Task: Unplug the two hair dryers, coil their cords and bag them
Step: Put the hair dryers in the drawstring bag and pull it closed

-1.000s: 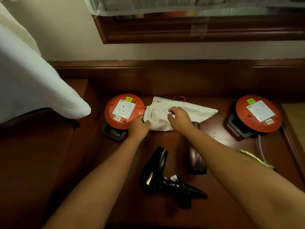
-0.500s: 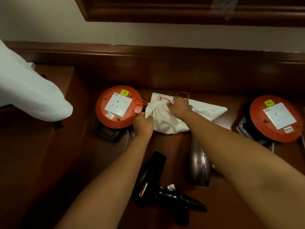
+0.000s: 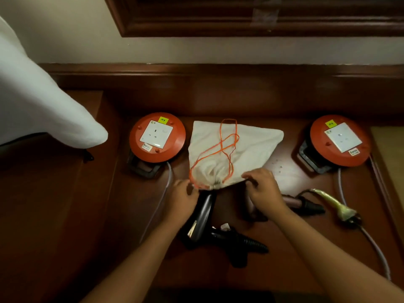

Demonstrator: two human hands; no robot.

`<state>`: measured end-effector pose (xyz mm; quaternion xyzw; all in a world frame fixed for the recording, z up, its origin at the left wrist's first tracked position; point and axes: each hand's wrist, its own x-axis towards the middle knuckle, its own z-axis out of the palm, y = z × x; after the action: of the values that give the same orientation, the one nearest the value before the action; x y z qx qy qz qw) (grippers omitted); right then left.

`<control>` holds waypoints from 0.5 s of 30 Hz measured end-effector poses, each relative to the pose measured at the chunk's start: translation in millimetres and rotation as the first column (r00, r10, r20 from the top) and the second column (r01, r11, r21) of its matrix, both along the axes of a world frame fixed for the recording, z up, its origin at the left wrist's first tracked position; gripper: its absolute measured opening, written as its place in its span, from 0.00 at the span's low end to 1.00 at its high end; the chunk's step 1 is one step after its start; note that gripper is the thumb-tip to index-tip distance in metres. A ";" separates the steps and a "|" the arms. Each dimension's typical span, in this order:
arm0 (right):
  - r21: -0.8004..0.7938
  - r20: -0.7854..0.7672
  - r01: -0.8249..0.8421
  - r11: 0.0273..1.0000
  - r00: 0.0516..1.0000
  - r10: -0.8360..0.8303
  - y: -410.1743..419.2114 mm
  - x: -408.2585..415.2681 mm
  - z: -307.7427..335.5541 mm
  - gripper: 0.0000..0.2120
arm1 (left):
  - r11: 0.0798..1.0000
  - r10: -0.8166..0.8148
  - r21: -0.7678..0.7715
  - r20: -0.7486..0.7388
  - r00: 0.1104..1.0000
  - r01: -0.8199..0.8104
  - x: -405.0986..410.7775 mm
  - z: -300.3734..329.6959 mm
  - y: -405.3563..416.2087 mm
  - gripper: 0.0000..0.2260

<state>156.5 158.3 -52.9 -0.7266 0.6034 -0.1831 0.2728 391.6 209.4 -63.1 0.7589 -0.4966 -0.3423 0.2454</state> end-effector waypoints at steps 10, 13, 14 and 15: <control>-0.126 -0.002 -0.114 0.986 0.993 0.114 34.0 56.3 22.7 0.14 | 0.960 -0.104 -0.232 0.216 0.971 0.154 -18.5 19.9 25.1 0.12; -0.096 -0.110 -0.218 0.971 0.972 0.207 28.6 66.7 15.8 0.15 | 0.944 -0.258 -0.155 0.208 0.943 0.293 -19.1 10.9 16.6 0.18; -0.099 -0.133 -0.242 0.965 0.965 0.228 26.2 67.4 12.2 0.14 | 0.942 -0.286 -0.119 0.206 0.936 0.314 -19.2 9.4 13.9 0.18; -0.098 -0.150 -0.256 0.962 0.959 0.240 24.0 66.9 9.2 0.14 | 0.939 -0.305 -0.098 0.213 0.928 0.331 -20.2 9.5 11.9 0.18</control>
<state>223.4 182.3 -43.7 -0.8221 0.5130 -0.1317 0.2089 371.4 221.2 -53.7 0.6802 -0.6562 -0.2682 0.1865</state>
